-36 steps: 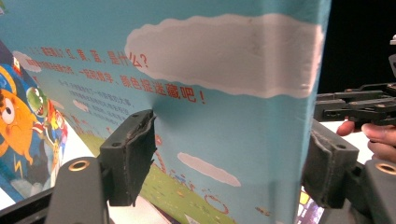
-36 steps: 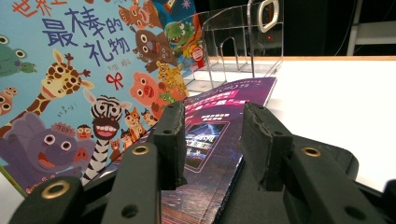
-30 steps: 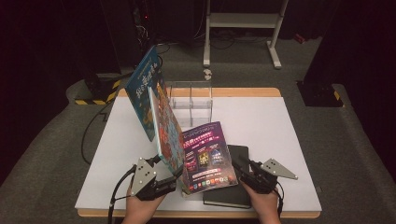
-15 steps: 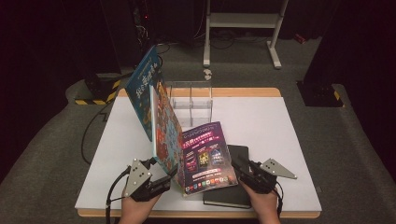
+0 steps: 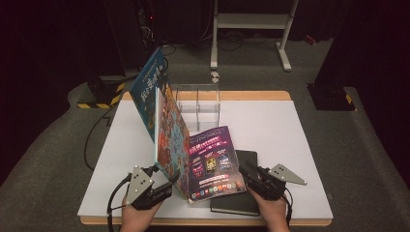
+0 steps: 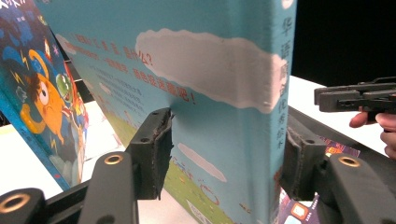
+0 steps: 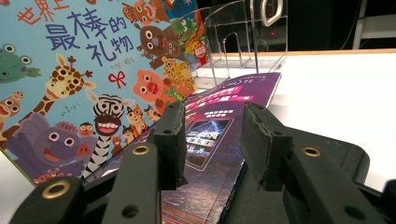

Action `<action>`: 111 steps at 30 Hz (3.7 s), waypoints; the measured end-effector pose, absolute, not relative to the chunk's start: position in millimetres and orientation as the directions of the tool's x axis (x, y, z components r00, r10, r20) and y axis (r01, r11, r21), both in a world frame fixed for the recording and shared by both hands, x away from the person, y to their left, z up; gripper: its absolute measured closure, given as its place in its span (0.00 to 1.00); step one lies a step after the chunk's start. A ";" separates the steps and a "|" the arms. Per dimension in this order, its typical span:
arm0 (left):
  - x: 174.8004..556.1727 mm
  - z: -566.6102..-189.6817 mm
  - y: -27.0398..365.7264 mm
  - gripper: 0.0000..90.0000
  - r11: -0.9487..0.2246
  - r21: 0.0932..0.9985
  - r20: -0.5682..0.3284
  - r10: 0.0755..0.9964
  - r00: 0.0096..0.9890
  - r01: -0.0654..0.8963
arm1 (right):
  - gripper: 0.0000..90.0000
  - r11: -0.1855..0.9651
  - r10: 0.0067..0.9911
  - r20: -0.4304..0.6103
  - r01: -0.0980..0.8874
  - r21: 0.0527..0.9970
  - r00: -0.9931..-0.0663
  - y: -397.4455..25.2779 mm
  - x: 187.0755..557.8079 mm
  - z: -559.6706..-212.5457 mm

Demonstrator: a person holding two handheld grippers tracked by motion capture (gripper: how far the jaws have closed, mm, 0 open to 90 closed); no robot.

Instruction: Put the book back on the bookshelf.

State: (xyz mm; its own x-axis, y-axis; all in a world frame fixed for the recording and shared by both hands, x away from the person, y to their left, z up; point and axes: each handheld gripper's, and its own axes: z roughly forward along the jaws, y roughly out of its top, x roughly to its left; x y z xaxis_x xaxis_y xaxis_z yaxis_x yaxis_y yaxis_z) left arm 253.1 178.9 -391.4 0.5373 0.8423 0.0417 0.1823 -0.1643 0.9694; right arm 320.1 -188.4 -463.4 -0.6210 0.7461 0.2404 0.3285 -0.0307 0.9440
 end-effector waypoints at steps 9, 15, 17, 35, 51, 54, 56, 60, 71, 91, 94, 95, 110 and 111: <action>251.0 -391.3 182.5 0.54 -0.157 0.972 0.042 0.851 0.523 0.177 | 0.66 -0.029 0.755 0.238 0.331 0.943 -0.611 -190.9 321.0 -462.7; 249.9 -390.7 186.6 0.58 -0.160 0.971 0.048 0.859 0.509 0.179 | 0.66 0.013 0.770 0.192 0.317 0.948 -0.608 -187.3 320.1 -463.8; 249.3 -391.0 188.0 0.59 -0.158 0.972 0.050 0.864 0.501 0.175 | 0.66 0.013 0.771 0.192 0.316 0.949 -0.607 -187.3 320.2 -463.8; 246.8 -395.2 206.3 0.69 -0.140 0.975 0.046 0.889 0.456 0.173 | 0.66 -0.006 0.765 0.212 0.323 0.946 -0.608 -188.2 319.8 -463.3; 244.7 -392.7 223.5 0.77 -0.135 0.975 0.054 0.915 0.400 0.179 | 0.66 -0.007 0.762 0.216 0.327 0.945 -0.611 -187.0 320.5 -464.3; 244.8 -392.2 229.5 0.79 -0.121 0.974 0.039 0.921 0.387 0.189 | 0.66 -0.010 0.762 0.220 0.329 0.944 -0.609 -187.2 320.6 -464.3; 244.6 -392.6 231.2 0.80 -0.118 0.974 0.036 0.923 0.383 0.191 | 0.66 -0.013 0.762 0.224 0.331 0.944 -0.608 -187.9 321.0 -464.3; 243.5 -394.6 236.1 0.82 -0.103 0.974 0.019 0.925 0.379 0.202 | 0.67 -0.017 0.764 0.224 0.328 0.945 -0.605 -189.2 321.3 -464.0; 240.8 -395.1 237.7 0.86 -0.086 0.975 0.000 0.924 0.383 0.206 | 0.69 -0.008 0.762 0.219 0.328 0.945 -0.609 -190.4 320.5 -463.6; 242.6 -396.3 250.2 0.85 -0.064 0.982 -0.014 0.913 0.409 0.178 | 0.69 -0.009 0.762 0.219 0.328 0.945 -0.610 -191.4 321.0 -463.7; 243.8 -395.6 251.9 0.85 -0.062 0.981 -0.020 0.913 0.408 0.186 | 0.69 -0.009 0.761 0.221 0.331 0.944 -0.610 -191.0 320.6 -463.6; 245.1 -394.8 252.7 0.84 -0.049 0.979 -0.039 0.908 0.416 0.198 | 0.69 -0.009 0.760 0.222 0.331 0.944 -0.610 -191.1 320.6 -463.6; 265.4 -382.6 255.2 0.77 -0.069 0.970 -0.034 0.912 0.410 0.233 | 0.67 0.011 0.769 0.208 0.337 0.941 -0.605 -193.7 323.4 -464.9; 266.8 -382.1 255.9 0.77 -0.066 0.971 -0.038 0.907 0.419 0.230 | 0.67 0.010 0.769 0.207 0.335 0.942 -0.605 -193.9 323.7 -464.9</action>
